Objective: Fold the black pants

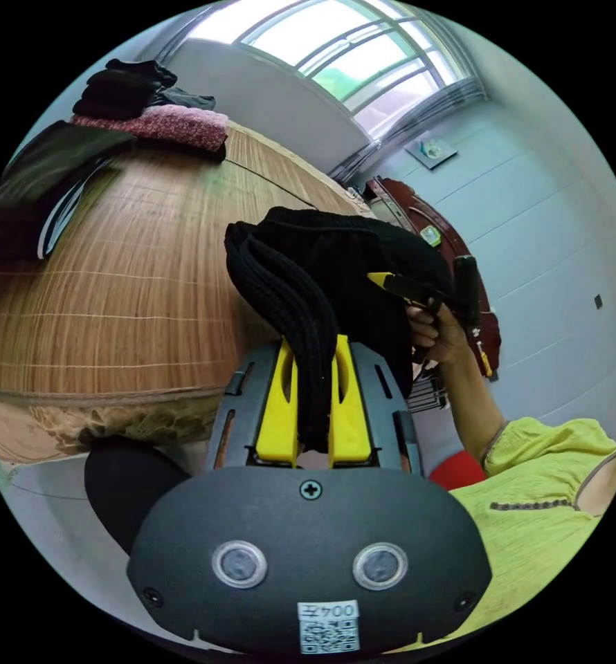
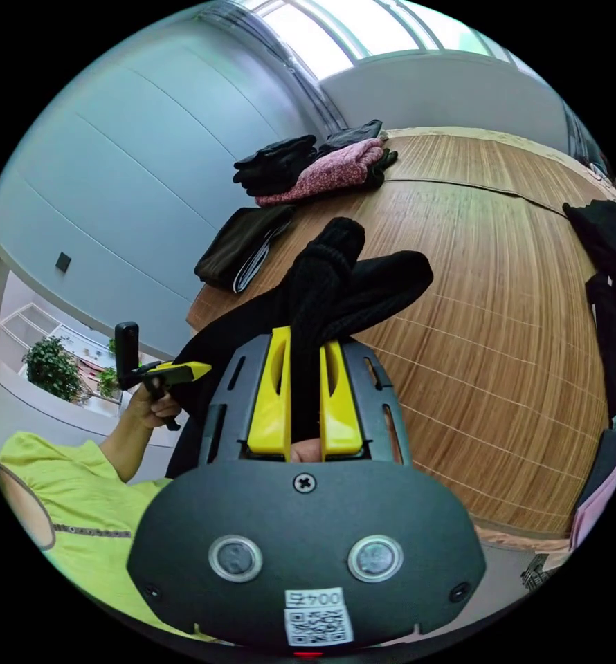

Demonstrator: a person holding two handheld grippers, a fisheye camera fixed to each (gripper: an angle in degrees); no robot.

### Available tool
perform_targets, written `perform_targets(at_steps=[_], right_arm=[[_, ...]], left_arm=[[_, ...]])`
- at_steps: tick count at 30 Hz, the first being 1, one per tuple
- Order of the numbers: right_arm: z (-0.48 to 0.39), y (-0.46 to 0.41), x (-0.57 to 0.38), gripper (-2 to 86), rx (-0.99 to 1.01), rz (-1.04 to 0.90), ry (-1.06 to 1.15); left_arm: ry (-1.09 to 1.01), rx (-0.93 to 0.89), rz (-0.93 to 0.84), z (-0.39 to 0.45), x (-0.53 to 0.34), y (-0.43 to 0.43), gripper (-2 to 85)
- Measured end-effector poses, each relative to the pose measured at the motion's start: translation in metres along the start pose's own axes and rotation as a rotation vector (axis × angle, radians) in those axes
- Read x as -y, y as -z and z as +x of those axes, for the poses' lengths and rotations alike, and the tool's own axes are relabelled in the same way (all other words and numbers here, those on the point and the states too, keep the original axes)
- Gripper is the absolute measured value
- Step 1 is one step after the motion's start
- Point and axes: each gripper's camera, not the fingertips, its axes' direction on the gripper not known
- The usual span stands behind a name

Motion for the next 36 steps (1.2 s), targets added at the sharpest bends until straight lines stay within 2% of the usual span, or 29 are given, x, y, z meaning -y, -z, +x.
perform_targets(at_steps=[8,14,17,21,26,30,33,35,36], right_arm=[[0.026,-0.018,0.169,6.0,0.042,-0.010,0.053],[0.002,-0.067,0.297,5.9,0.078,0.029,0.148],[-0.033,-0.090,0.357,6.0,0.124,0.019,0.156],[-0.096,-0.112,0.432,6.0,0.153,0.025,0.198],[-0.196,-0.141,0.540,6.0,0.218,0.099,0.224],[-0.230,-0.195,0.588,6.1,0.285,0.097,0.159],[-0.213,-0.295,0.598,6.3,0.331,-0.005,0.022],[-0.181,-0.411,0.580,6.5,0.267,-0.176,-0.104],[-0.173,-0.438,0.573,6.5,0.242,-0.234,-0.129]], left_arm=[[0.014,-0.027,0.044,-0.040,0.100,0.009,7.4],[0.027,0.107,0.127,-0.072,0.162,0.048,7.4],[0.072,0.159,0.139,-0.089,0.188,0.094,7.4],[0.028,0.305,0.139,-0.101,0.230,0.183,7.5],[0.054,0.325,0.193,-0.139,0.271,0.299,7.3],[0.104,0.271,0.150,-0.222,0.292,0.363,7.3],[0.242,0.156,0.055,-0.338,0.284,0.365,7.5],[0.301,0.176,-0.014,-0.410,0.269,0.346,7.6],[0.397,0.197,-0.074,-0.456,0.254,0.328,7.7]])
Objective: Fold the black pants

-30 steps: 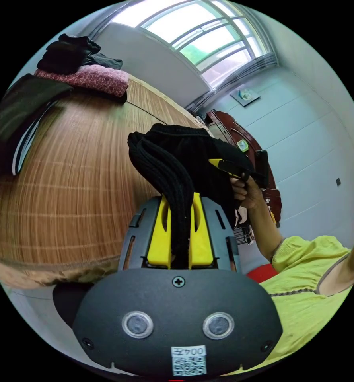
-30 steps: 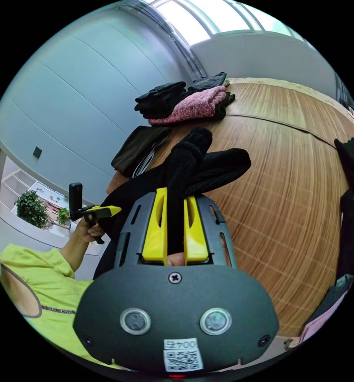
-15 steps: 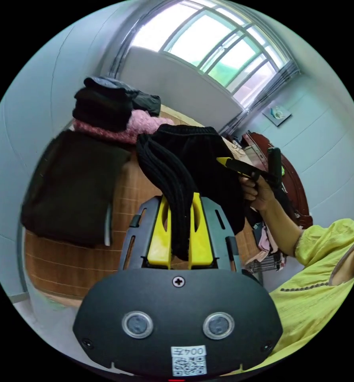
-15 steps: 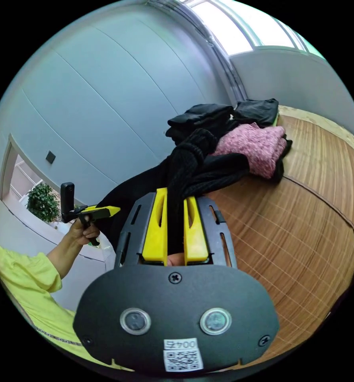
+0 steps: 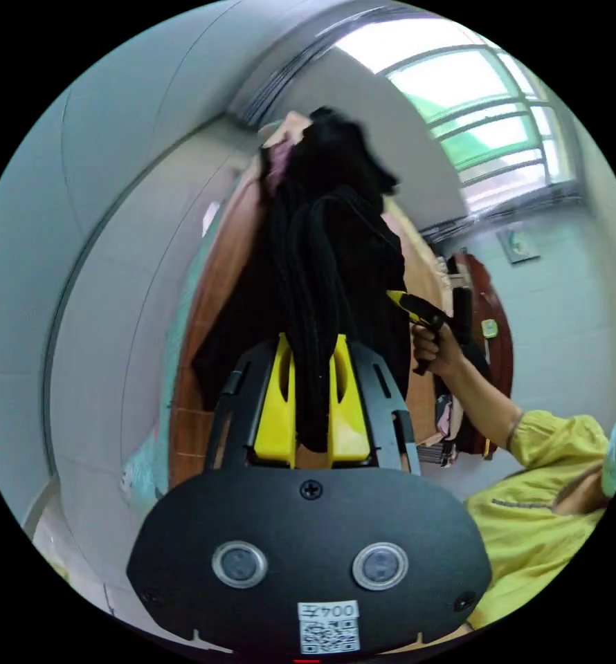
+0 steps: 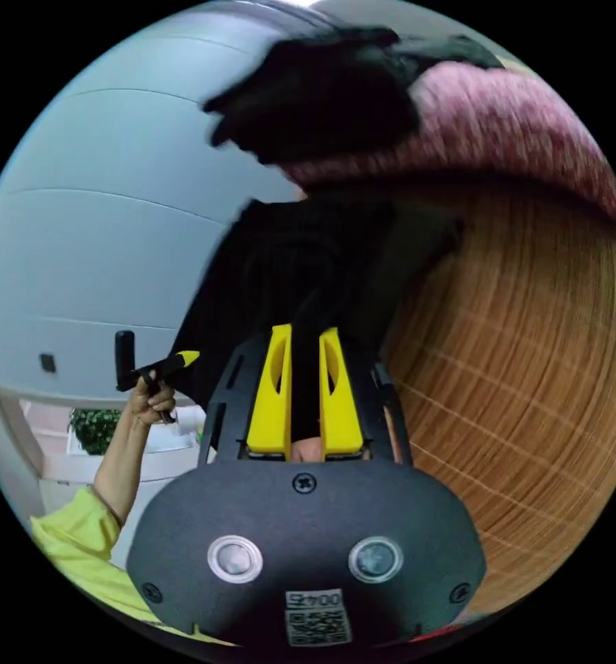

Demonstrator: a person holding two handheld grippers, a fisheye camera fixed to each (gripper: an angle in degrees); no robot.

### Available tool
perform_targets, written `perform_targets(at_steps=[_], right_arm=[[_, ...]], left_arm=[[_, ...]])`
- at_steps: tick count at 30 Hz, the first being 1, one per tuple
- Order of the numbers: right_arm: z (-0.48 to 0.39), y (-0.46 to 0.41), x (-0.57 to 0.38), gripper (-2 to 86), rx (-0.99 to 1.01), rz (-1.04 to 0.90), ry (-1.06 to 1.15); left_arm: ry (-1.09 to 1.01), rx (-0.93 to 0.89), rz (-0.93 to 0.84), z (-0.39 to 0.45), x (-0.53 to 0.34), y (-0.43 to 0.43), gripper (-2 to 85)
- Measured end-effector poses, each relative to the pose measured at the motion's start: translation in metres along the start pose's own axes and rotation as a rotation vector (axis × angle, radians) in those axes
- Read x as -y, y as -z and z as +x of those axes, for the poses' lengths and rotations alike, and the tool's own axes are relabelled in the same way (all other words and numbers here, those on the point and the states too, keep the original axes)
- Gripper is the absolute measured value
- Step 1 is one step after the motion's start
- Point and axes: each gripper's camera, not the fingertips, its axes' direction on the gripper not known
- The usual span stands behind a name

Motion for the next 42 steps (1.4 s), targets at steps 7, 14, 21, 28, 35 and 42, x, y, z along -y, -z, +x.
perform_targets(at_steps=[7,14,21,28,35,42], right_arm=[[0.035,-0.025,-0.013,6.8,0.052,0.042,-0.174],[-0.013,0.023,-0.053,6.0,-0.067,0.130,-0.054],[-0.006,0.024,-0.137,13.0,0.035,0.135,-0.212],[0.049,-0.018,-0.170,8.0,0.181,0.058,-0.345],[0.041,0.006,-0.223,11.0,0.336,0.119,-0.377],[0.006,-0.067,-0.282,15.6,0.468,-0.007,-0.401]], left_arm=[[-0.036,-0.156,0.023,-0.060,0.004,-0.004,7.5],[0.110,-0.339,0.167,-0.126,-0.031,0.003,7.8],[0.245,-0.385,0.345,-0.174,-0.088,0.024,7.2],[0.209,-0.275,0.289,-0.178,-0.074,0.012,6.6],[0.275,-0.226,0.340,-0.196,-0.101,0.026,2.5],[0.382,-0.229,0.309,-0.221,-0.139,-0.014,6.4]])
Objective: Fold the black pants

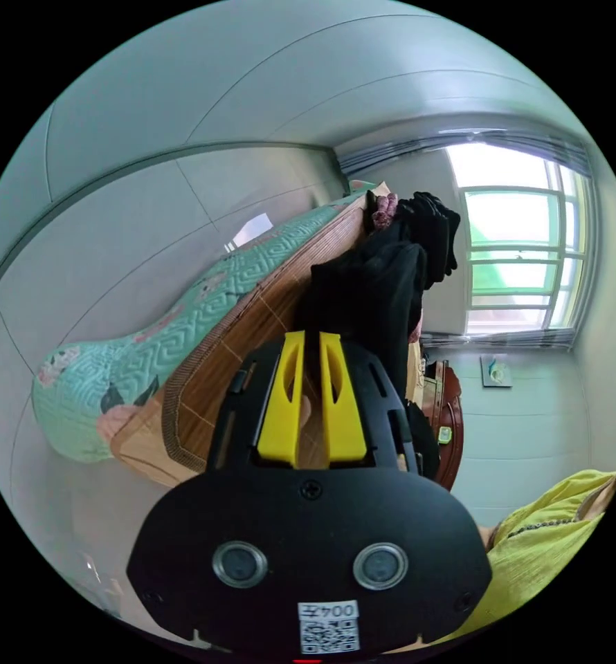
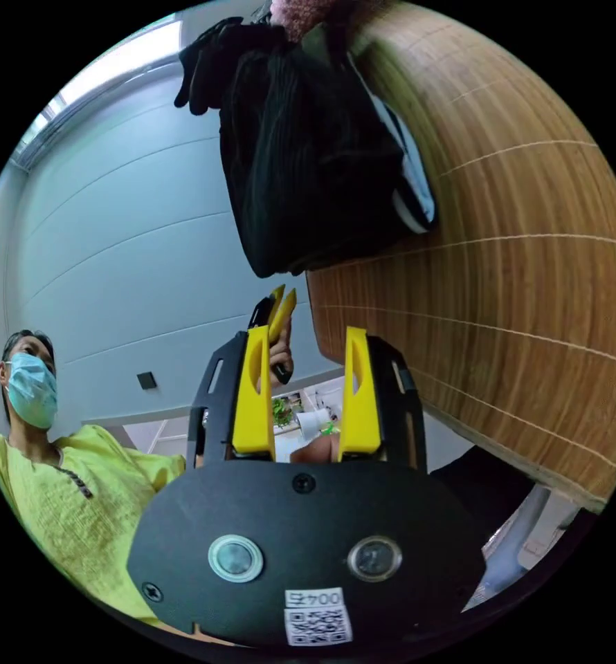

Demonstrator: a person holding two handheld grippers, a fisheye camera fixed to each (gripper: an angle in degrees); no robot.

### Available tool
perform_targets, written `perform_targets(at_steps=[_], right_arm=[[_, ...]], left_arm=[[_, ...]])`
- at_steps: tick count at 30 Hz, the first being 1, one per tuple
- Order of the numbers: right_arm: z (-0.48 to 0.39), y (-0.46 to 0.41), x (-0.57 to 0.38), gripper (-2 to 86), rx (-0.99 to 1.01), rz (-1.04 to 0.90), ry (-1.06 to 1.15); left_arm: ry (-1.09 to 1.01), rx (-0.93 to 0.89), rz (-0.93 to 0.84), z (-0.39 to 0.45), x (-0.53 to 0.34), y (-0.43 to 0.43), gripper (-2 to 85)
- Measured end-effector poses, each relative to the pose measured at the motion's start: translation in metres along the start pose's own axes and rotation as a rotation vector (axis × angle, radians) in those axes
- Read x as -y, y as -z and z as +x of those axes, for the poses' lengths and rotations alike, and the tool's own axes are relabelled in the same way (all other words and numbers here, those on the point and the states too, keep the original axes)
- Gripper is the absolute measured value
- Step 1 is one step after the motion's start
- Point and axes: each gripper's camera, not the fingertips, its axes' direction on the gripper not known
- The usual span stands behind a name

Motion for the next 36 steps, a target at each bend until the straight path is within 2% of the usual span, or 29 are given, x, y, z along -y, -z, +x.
perform_targets(at_steps=[6,8,10,13,18,24,28,32,36], right_arm=[[-0.029,-0.034,0.015,18.6,-0.063,-0.125,0.130],[-0.045,-0.040,0.018,18.6,-0.166,-0.163,0.221],[-0.057,-0.046,0.016,18.5,-0.250,-0.178,0.291],[-0.073,-0.059,0.010,18.5,-0.348,-0.209,0.398],[-0.065,-0.064,0.018,21.4,-0.178,-0.164,0.300],[-0.034,-0.076,0.041,26.2,0.039,-0.060,0.167],[-0.004,-0.069,0.048,26.7,0.254,0.176,0.020],[0.006,-0.075,0.051,24.6,0.349,0.283,-0.022],[0.000,-0.065,0.053,23.0,0.371,0.299,-0.053]], left_arm=[[-0.010,-0.088,0.062,-0.029,0.007,-0.018,12.1],[0.002,-0.181,0.075,-0.049,0.009,-0.022,12.0],[0.055,-0.420,0.105,-0.078,0.011,-0.027,11.1],[0.042,-0.535,0.089,-0.091,0.017,-0.036,11.6],[0.004,-0.631,0.087,-0.095,0.021,-0.041,12.8],[-0.140,-0.673,-0.003,-0.059,0.033,-0.041,11.6],[-0.158,-0.666,-0.034,-0.044,0.033,-0.042,10.6],[-0.125,-0.651,-0.007,-0.047,0.029,-0.043,11.3],[-0.094,-0.601,0.052,-0.060,0.030,-0.028,14.1]])
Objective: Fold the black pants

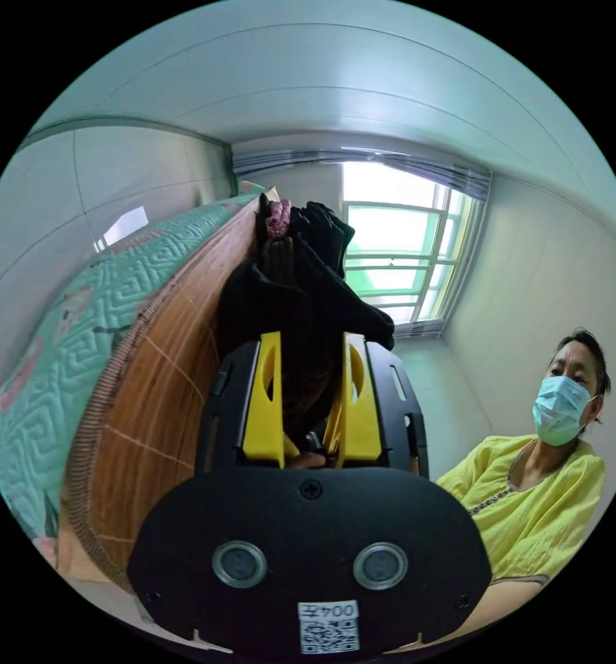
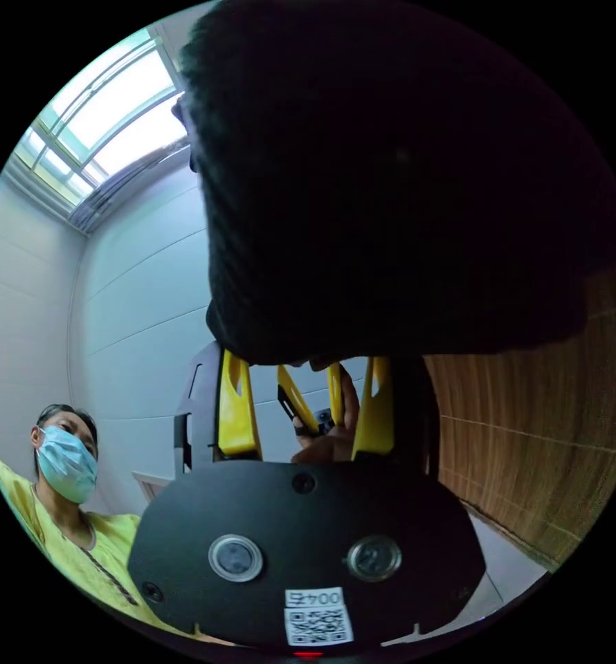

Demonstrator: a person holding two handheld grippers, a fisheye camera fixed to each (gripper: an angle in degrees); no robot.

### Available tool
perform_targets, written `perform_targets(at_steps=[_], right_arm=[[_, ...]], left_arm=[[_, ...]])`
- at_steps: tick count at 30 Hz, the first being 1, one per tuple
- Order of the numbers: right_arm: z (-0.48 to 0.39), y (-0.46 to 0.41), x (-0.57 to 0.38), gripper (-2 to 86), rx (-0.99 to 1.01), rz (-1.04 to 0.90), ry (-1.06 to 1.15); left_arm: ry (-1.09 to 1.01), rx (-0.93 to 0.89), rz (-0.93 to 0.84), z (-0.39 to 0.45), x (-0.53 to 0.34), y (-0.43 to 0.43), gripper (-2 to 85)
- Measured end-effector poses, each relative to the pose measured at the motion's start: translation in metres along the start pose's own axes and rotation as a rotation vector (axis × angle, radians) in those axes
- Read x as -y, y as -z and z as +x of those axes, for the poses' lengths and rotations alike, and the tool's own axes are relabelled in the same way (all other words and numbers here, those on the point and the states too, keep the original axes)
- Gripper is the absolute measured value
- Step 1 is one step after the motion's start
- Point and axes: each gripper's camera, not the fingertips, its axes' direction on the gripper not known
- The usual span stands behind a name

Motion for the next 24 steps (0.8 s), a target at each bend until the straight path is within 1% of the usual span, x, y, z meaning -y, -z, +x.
perform_targets(at_steps=[1,3,4,5,7,8,11,13,16,19,22,24], right_arm=[[-0.007,0.001,0.002,22.8,-0.019,-0.006,-0.010],[-0.017,0.001,0.007,22.3,-0.055,-0.033,-0.021],[-0.023,0.000,0.011,21.9,-0.087,-0.056,-0.024],[-0.026,-0.002,0.016,21.6,-0.110,-0.084,-0.020],[-0.026,-0.001,0.020,21.2,-0.106,-0.111,-0.013],[-0.025,0.001,0.022,21.0,-0.090,-0.119,-0.015],[-0.027,0.003,0.021,20.3,-0.096,-0.138,0.004],[-0.027,0.003,0.018,19.6,-0.103,-0.153,0.011],[-0.027,0.002,0.012,18.8,-0.103,-0.162,0.016],[-0.029,-0.002,0.007,18.3,-0.108,-0.175,0.019],[-0.028,-0.007,0.001,17.4,-0.128,-0.194,0.028],[-0.028,-0.011,-0.004,16.8,-0.143,-0.206,0.030]], left_arm=[[0.008,0.021,0.037,-0.002,0.002,0.010,15.7],[0.050,0.068,0.048,-0.007,0.010,0.016,18.9],[0.074,0.095,-0.011,-0.011,0.021,0.009,21.5],[0.080,0.113,-0.053,-0.012,0.027,0.003,22.3],[0.088,0.202,-0.223,-0.016,0.052,-0.028,24.7],[0.082,0.207,-0.235,-0.016,0.057,-0.034,25.1],[0.065,0.137,-0.316,-0.016,0.086,-0.067,27.1],[0.057,0.086,-0.456,-0.018,0.101,-0.106,28.2],[0.043,0.033,-0.561,-0.018,0.114,-0.146,30.2],[0.032,-0.037,-0.591,-0.017,0.125,-0.168,31.8],[0.038,-0.160,-0.541,-0.015,0.134,-0.181,33.1],[0.040,-0.158,-0.567,-0.014,0.134,-0.196,33.5]])
